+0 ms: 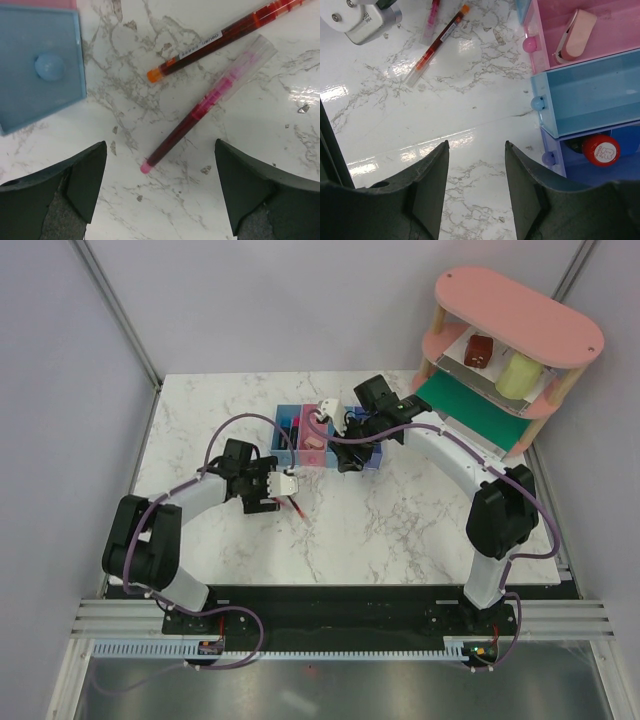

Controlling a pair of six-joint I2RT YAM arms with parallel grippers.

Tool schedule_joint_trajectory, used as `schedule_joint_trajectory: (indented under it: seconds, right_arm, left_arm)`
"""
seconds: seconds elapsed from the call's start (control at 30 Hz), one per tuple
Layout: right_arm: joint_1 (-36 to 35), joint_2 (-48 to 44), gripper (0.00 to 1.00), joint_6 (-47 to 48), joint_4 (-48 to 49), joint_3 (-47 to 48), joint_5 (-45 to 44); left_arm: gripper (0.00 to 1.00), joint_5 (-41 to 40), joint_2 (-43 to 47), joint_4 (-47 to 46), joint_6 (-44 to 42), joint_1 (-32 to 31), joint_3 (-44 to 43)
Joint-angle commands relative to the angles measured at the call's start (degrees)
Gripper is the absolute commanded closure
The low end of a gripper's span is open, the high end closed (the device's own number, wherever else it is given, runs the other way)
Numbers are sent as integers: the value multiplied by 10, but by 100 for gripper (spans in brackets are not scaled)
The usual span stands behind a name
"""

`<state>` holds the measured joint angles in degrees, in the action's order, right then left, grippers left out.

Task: Sort the stationery into containers
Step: Pick up the pen from the center of the board.

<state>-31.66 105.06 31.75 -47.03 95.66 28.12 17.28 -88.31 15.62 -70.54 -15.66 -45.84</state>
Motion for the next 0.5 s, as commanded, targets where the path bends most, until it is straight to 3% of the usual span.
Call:
schedule_joint_trajectory:
  seconds: [0.0, 0.23, 0.27, 0.3, 0.47]
  right_arm:
    - [-2, -16, 44, 4, -8, -6, 3]
    - [-2, -22, 45, 7, -10, -7, -3]
    - [-2, -22, 46, 7, -9, -8, -1]
    - [-2, -21, 46, 7, -10, -10, 1]
    - [-2, -18, 47, 17, -9, -10, 0]
  left_arm:
    - [6, 73, -43, 53, -122, -1, -48]
    - [13, 80, -120, 227, -216, -1, -141]
    - [17, 82, -133, 255, -225, -1, -168]
    - [30, 86, -156, 316, -239, -1, -184]
    - [48, 101, -227, 472, -248, -2, -295]
